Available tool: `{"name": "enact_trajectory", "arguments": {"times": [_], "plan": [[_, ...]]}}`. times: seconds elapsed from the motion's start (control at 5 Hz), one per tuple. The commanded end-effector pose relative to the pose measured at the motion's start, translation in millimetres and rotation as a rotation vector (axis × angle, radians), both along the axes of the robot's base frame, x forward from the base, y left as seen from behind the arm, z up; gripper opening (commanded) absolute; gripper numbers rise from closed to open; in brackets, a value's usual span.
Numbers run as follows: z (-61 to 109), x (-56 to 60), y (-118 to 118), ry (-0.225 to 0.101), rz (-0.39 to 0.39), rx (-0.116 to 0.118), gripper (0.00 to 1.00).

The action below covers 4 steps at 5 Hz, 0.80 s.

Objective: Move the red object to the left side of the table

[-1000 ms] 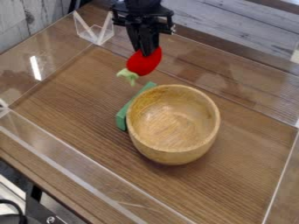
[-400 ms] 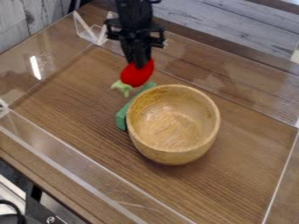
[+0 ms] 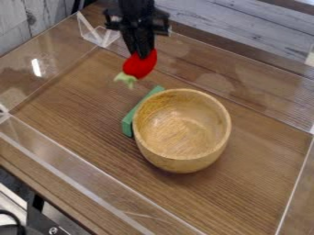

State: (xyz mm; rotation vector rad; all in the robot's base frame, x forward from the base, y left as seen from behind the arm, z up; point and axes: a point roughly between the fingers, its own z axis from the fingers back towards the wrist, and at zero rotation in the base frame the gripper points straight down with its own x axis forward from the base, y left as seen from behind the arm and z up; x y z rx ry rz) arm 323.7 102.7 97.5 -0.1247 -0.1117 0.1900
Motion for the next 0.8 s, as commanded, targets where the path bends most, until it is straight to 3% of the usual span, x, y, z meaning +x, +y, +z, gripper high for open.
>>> {"name": "enact_trajectory", "arguments": {"times": [0.0, 0.4, 0.6], "plan": [[17.0, 11.3, 31.8, -0.049, 0.105, 0.027, 0.0], [12.6, 14.2, 74.4, -0.031, 0.168, 0.034, 0.0], [3.8, 16.6, 74.1, -0.016, 0.162, 0.032, 0.0]]}}
